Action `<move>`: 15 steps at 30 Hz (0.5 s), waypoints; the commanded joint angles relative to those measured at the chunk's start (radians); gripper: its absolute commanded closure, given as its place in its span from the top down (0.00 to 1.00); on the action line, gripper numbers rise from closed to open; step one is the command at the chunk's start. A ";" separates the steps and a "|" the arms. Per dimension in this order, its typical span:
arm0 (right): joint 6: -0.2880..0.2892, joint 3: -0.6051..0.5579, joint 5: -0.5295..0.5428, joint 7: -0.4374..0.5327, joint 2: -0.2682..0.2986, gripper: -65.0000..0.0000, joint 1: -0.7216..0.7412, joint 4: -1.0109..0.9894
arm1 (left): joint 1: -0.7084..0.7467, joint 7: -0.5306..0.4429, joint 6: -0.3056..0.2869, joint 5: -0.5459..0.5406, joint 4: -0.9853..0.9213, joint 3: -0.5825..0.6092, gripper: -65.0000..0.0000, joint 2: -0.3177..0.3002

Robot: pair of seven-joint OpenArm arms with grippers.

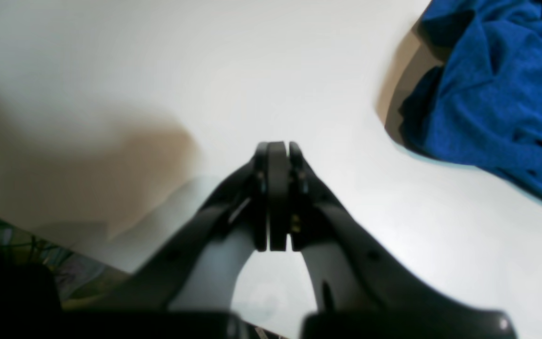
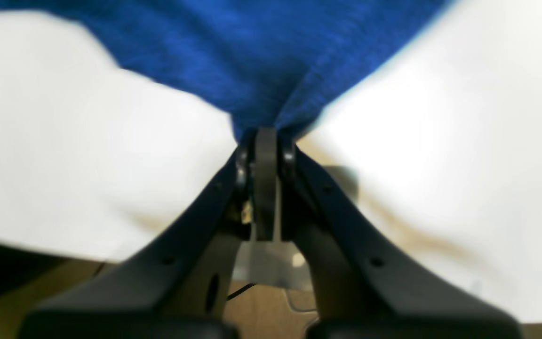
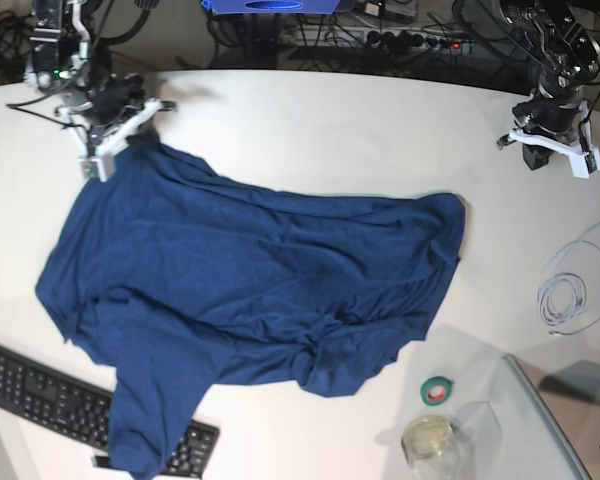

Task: Layout the t-shirt on the table in an organized manner, then fold the t-shirt properly
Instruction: 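Grasp the t-shirt collar edge with the right gripper and pull it outward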

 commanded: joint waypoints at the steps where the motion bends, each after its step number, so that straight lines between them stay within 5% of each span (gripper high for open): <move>1: 0.005 -0.021 0.014 0.020 0.001 0.00 0.003 0.011 | -0.003 -0.021 -0.005 -0.014 0.015 -0.003 0.00 -0.011; 5: 0.003 -0.084 0.012 0.015 0.001 0.02 0.003 0.017 | -0.003 -0.021 -0.005 -0.014 0.015 0.001 0.00 -0.009; 11: 0.003 -0.055 0.012 -0.057 0.002 0.44 -0.039 0.118 | 0.002 -0.021 -0.005 -0.014 0.023 -0.002 0.00 -0.011; 15: -0.001 0.069 0.012 -0.025 0.004 0.49 -0.037 0.196 | -0.003 -0.017 -0.005 -0.012 0.050 0.030 0.00 -0.008</move>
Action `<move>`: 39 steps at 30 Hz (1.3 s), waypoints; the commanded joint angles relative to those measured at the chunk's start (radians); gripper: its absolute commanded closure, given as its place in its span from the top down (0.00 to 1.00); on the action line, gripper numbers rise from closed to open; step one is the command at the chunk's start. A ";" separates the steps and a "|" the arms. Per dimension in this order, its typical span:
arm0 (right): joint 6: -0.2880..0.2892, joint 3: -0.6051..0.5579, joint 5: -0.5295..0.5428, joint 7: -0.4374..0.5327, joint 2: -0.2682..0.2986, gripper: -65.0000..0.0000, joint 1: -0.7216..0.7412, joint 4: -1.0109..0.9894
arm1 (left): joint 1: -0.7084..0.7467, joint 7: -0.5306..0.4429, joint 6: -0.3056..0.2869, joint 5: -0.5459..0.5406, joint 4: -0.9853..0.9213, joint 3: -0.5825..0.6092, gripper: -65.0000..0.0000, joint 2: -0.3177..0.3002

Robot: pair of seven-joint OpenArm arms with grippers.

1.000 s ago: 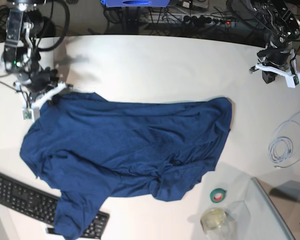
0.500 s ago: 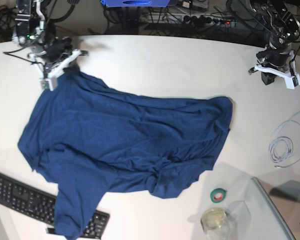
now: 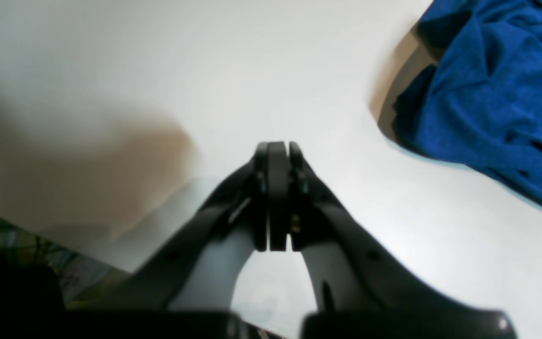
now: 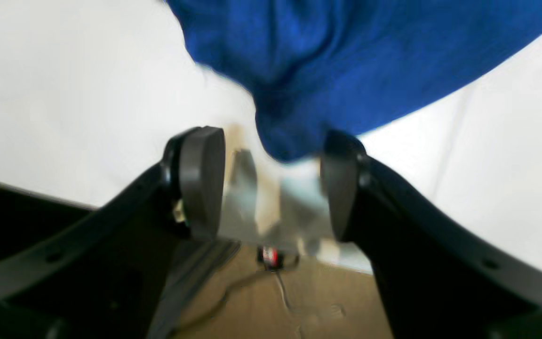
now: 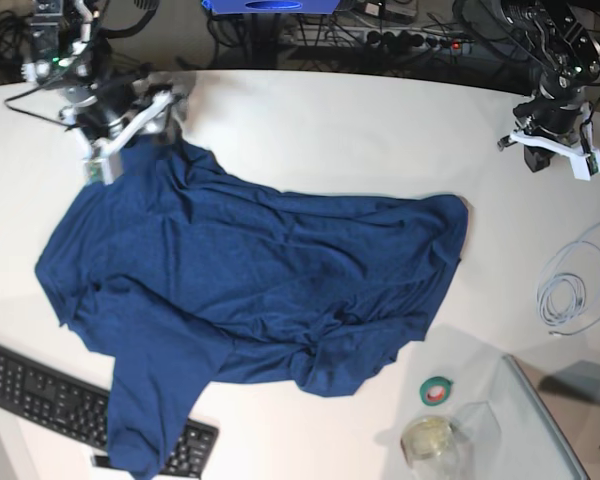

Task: Layout the t-shirt on the table in an organized manner, then fold the t-shirt properly
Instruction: 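Grasp the t-shirt collar edge with the right gripper and pull it outward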

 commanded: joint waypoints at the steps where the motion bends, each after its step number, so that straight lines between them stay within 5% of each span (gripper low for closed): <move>1: -0.010 0.069 -0.011 0.038 0.019 0.50 0.046 0.014 | -0.004 -0.021 -0.009 -0.014 0.034 0.040 0.00 -0.006; 5: -0.005 0.258 -0.016 -0.036 0.047 0.50 0.273 -0.153 | -0.006 -0.025 -0.004 -0.012 0.042 0.172 0.00 -0.005; 10: -0.005 0.269 -0.013 -0.048 0.117 0.50 0.428 -0.445 | -0.007 -0.025 -0.003 -0.017 0.045 0.224 0.00 -0.002; 16: 0.001 0.267 -0.013 -0.008 0.119 0.47 0.446 -0.526 | -0.001 -0.025 -0.003 -0.012 0.035 0.213 0.00 -0.009; 18: 0.043 0.267 -0.013 -0.010 0.114 0.29 0.448 -0.526 | -0.003 -0.025 -0.003 -0.011 0.035 0.186 0.00 -0.008; 20: 0.076 0.267 -0.011 -0.013 0.111 0.01 0.448 -0.523 | -0.006 -0.025 -0.003 -0.011 0.035 0.159 0.00 -0.006; 25: 0.086 0.267 -0.011 -0.054 0.090 0.00 0.445 -0.468 | -0.001 -0.025 -0.003 -0.011 0.034 0.147 0.00 -0.009; 30: 0.076 0.278 -0.014 -0.065 0.054 0.06 0.428 -0.396 | -0.001 -0.024 -0.003 -0.011 0.012 0.110 0.00 -0.009; 36: 0.076 0.273 -0.011 -0.048 0.045 0.49 0.397 -0.414 | 0.002 -0.024 -0.006 -0.011 0.000 0.069 0.00 -0.009; 39: 0.078 0.270 -0.014 0.003 0.041 0.53 0.397 -0.460 | 0.002 -0.024 -0.007 -0.011 0.000 0.058 0.00 -0.009</move>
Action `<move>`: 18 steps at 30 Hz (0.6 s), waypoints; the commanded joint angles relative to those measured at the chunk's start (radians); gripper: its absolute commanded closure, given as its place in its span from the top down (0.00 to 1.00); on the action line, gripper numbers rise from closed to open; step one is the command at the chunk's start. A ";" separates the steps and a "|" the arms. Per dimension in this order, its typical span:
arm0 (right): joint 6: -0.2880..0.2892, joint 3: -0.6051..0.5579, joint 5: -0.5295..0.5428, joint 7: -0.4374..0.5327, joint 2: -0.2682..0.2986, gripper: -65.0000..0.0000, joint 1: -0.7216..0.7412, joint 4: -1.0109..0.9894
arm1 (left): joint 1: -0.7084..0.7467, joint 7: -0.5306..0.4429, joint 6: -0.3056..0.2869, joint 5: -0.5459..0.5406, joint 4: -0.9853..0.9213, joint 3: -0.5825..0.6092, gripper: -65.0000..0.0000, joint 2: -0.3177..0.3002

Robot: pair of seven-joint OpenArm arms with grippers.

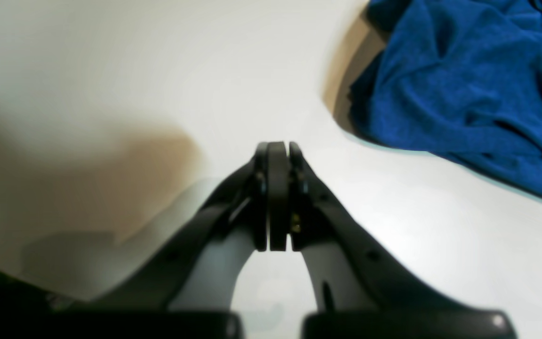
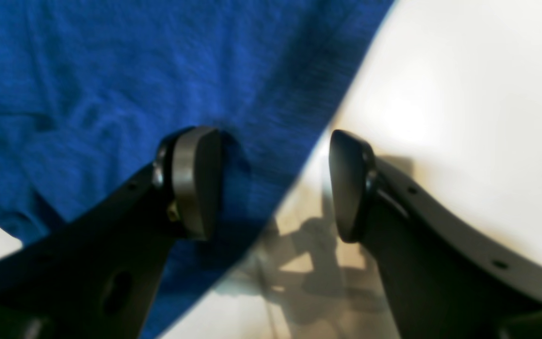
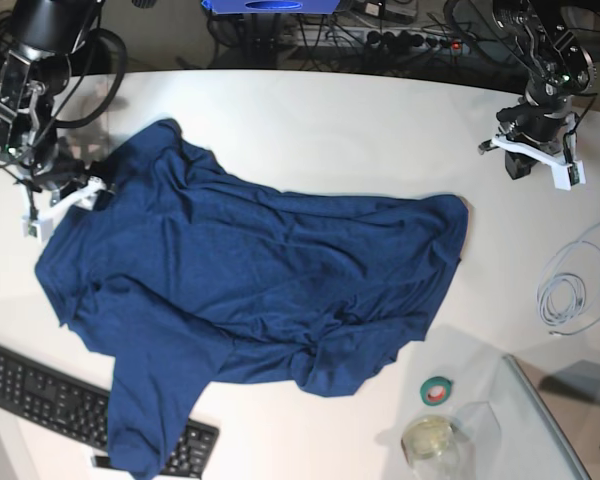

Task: Layout the t-shirt on the table in an organized manner, then fold the t-shirt properly
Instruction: 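Grasp the t-shirt collar edge with the right gripper and pull it outward, then release the collar edge and lift the right gripper away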

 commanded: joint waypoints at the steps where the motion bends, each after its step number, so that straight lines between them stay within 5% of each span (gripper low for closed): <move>1: 0.004 0.001 0.011 0.020 0.010 0.50 0.008 0.010 | 0.001 -0.020 -0.007 -0.012 0.017 -0.005 0.00 -0.009; 2: 0.007 0.001 0.011 0.023 0.010 0.43 0.005 0.010 | 0.001 -0.020 -0.007 -0.012 0.017 -0.005 0.00 -0.009; 5: 0.008 0.001 0.014 0.020 0.010 0.00 0.003 0.019 | 0.014 -0.020 -0.007 -0.015 0.017 -0.005 0.00 -0.009; 11: -0.005 -0.101 0.009 -0.010 -0.016 0.00 -0.052 0.197 | 0.017 -0.020 -0.007 -0.012 0.017 -0.005 0.00 -0.007; 18: -0.191 -0.371 0.009 -0.033 -0.012 0.01 0.002 0.225 | 0.017 -0.020 -0.007 -0.012 0.018 -0.005 0.00 -0.006</move>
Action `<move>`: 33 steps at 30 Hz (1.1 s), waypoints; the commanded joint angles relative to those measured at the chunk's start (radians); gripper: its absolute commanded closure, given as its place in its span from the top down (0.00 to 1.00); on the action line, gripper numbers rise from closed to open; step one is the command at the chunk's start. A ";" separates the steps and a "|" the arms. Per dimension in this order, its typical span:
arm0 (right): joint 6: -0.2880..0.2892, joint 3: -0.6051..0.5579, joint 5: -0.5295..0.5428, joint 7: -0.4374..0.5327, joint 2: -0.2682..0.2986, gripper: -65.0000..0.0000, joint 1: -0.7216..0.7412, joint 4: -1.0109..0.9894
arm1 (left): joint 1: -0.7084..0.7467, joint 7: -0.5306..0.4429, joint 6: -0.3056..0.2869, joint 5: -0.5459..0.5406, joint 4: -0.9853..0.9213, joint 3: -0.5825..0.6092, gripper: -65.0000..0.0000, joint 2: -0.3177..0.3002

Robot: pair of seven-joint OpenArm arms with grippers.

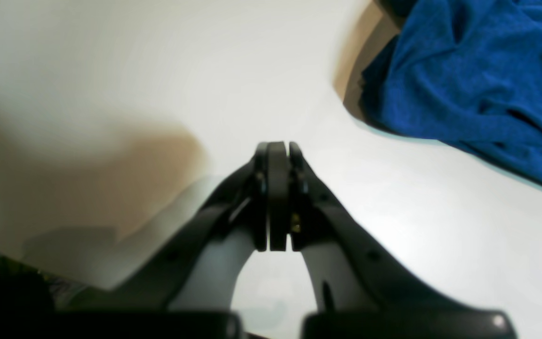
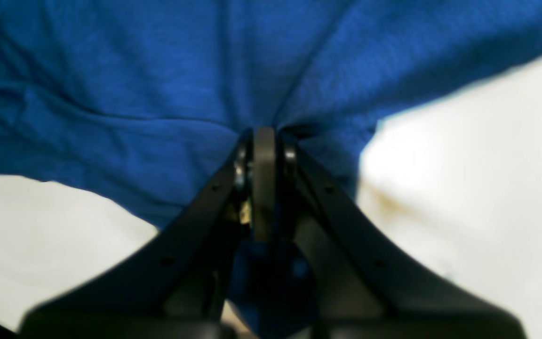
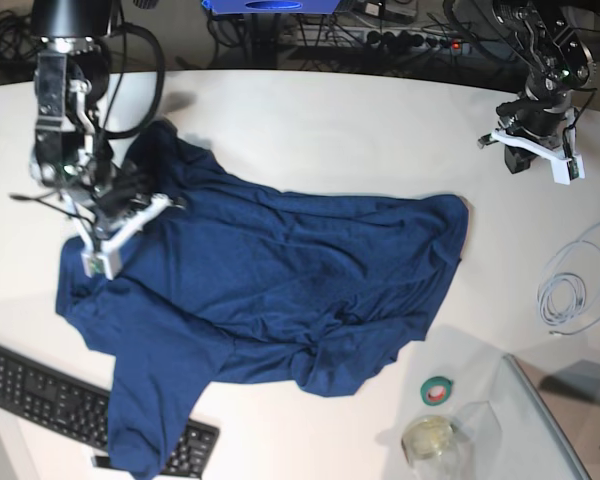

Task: Layout the t-shirt on the table in an organized manner, then fold the t-shirt properly
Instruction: 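Release the collar edge and lift the right gripper away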

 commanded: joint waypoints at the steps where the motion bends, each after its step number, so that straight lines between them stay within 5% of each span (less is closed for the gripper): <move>1: -0.006 -0.023 0.006 0.007 0.002 0.01 0.055 -0.016 | 0.001 -0.020 -0.004 -0.011 0.018 -0.004 0.00 -0.008; 4: -0.017 -0.074 0.004 -0.023 0.000 0.01 0.178 -0.153 | 0.001 -0.020 -0.004 -0.011 0.018 -0.004 0.00 -0.010; 8: -0.103 -0.169 0.009 -0.036 -0.004 0.09 0.364 -0.372 | 0.015 -0.020 -0.004 -0.011 0.020 -0.004 0.00 -0.011; 13: -0.112 -0.278 0.010 -0.090 0.000 0.61 0.439 -0.366 | 0.016 -0.020 -0.004 -0.011 0.018 -0.004 0.00 -0.011; 15: -0.114 -0.222 0.006 -0.087 0.003 0.71 0.374 -0.249 | 0.016 -0.020 -0.004 -0.011 0.018 -0.006 0.00 -0.013; 18: -0.114 -0.026 0.006 -0.085 0.010 0.67 0.258 -0.079 | 0.029 -0.022 -0.004 -0.011 0.020 -0.006 0.00 -0.027; 22: -0.105 0.152 0.006 -0.085 0.019 0.66 0.201 -0.107 | 0.035 -0.022 -0.004 -0.011 0.026 0.002 0.00 -0.031; 27: -0.022 0.178 0.007 0.011 0.068 0.65 0.196 -0.234 | 0.018 -0.022 -0.004 -0.013 0.026 0.025 0.00 -0.031; 33: -0.016 0.178 0.007 0.109 0.091 0.56 0.198 -0.338 | 0.021 -0.022 -0.004 -0.011 0.024 0.036 0.00 -0.031</move>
